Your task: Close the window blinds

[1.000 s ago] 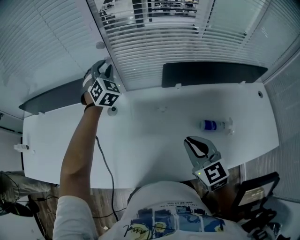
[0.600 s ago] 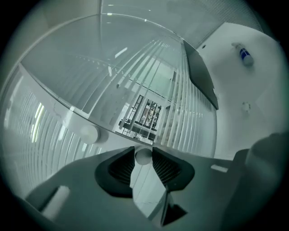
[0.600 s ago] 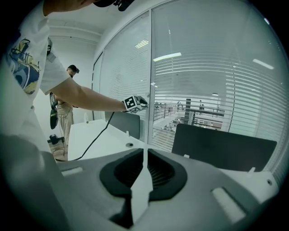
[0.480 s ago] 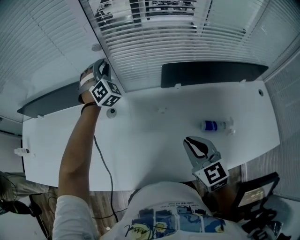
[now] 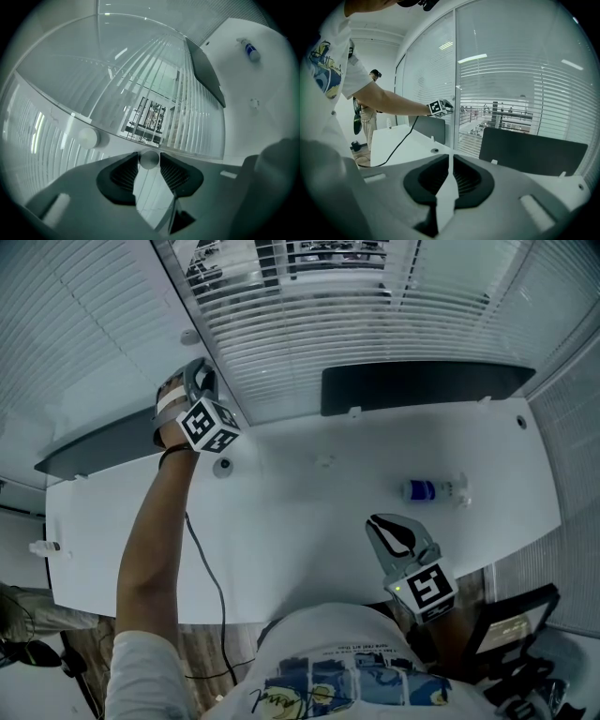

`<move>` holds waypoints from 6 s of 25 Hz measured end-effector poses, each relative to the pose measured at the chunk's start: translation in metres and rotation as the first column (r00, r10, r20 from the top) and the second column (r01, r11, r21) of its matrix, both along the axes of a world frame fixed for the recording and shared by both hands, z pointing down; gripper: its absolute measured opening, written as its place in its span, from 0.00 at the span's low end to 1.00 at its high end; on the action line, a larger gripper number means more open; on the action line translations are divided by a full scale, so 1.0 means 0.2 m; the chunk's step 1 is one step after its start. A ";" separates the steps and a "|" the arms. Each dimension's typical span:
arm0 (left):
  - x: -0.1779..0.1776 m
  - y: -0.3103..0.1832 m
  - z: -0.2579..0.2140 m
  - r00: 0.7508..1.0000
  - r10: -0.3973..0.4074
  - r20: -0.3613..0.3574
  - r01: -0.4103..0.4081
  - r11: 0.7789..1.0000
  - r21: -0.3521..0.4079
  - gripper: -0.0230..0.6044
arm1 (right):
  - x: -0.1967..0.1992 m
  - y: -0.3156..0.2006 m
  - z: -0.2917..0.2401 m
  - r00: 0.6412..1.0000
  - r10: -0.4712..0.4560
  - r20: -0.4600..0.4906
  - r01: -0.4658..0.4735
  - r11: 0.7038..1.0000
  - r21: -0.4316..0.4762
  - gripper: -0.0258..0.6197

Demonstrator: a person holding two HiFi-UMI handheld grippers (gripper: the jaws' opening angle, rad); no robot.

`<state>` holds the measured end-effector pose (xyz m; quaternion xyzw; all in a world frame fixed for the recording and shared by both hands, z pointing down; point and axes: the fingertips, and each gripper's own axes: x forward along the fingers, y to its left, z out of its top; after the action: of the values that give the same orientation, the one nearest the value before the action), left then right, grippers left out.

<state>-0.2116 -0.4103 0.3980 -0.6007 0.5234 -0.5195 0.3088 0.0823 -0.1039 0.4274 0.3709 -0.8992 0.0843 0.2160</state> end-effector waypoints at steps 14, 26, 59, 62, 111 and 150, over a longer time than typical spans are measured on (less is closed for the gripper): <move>-0.01 0.01 -0.03 0.967 -0.054 -0.249 0.062 0.998 0.024 0.24 | 0.02 0.00 0.02 1.000 0.002 -0.015 -0.002 1.000 0.002 0.07; -0.07 0.02 -0.08 0.464 -0.148 -0.873 0.208 0.977 -0.055 0.24 | 0.02 -0.02 0.03 0.999 -0.002 -0.033 0.002 1.000 0.011 0.07; 0.03 0.08 -0.14 0.870 0.012 -0.494 0.025 0.997 0.069 0.33 | 0.03 -0.01 0.04 1.000 0.011 -0.004 -0.011 1.000 -0.001 0.07; 0.03 0.09 -0.11 0.934 0.030 -0.355 -0.006 0.998 0.068 0.33 | 0.03 -0.01 0.04 1.000 0.006 -0.023 -0.006 1.000 0.004 0.07; -0.08 0.06 -0.11 -0.019 -0.059 -0.998 0.311 0.948 -0.062 0.24 | 0.04 -0.01 0.07 1.000 0.016 -0.021 -0.016 1.000 -0.013 0.07; 0.08 0.05 -0.05 0.990 0.095 0.105 -0.103 0.992 0.079 0.24 | 0.06 -0.02 0.09 0.999 0.020 -0.034 -0.020 1.000 0.000 0.07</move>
<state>-0.1960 -0.3998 0.3880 -0.5855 0.4979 -0.5108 0.3853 0.0949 -0.1082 0.4456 0.3813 -0.8916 0.0804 0.2305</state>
